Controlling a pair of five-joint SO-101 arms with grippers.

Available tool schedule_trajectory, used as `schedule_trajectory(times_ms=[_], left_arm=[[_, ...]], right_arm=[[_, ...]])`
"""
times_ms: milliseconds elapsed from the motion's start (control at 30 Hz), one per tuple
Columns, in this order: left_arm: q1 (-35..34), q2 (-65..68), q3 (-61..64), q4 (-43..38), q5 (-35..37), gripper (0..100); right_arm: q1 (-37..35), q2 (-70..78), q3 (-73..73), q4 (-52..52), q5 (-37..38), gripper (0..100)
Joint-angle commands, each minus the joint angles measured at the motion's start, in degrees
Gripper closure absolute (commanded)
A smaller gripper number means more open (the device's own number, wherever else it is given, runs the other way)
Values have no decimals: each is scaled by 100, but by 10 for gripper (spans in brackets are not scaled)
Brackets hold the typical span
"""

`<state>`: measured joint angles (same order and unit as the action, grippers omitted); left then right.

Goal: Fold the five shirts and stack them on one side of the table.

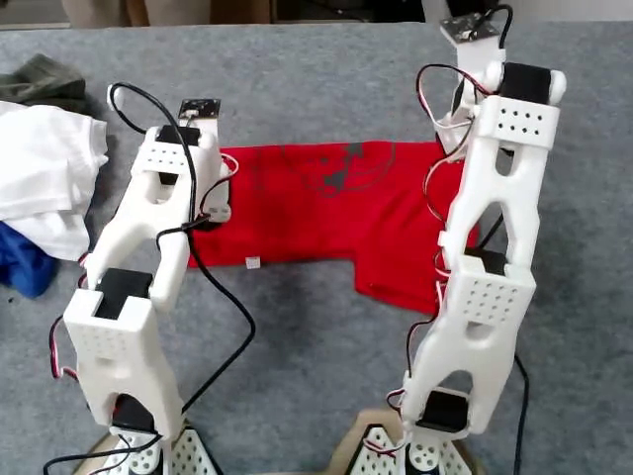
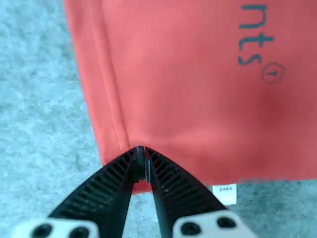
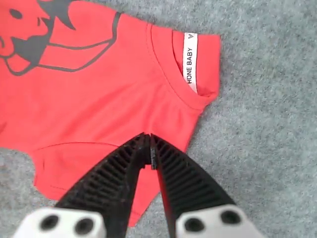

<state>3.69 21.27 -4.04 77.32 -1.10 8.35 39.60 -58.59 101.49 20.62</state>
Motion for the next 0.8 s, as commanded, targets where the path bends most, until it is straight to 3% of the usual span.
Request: schedule_trajectory(times_ms=[0, 367, 767], left_arm=[[-53, -66, 26, 105, -53, 981], [-281, -66, 1055, -527, -132, 981], [-360, -127, 325, -448, -105, 981]], right_arm=[[-101, -409, 13, -132, -53, 995], [-101, -418, 567, -642, -26, 995], [-382, 760, 1613, -2154, 105, 994]])
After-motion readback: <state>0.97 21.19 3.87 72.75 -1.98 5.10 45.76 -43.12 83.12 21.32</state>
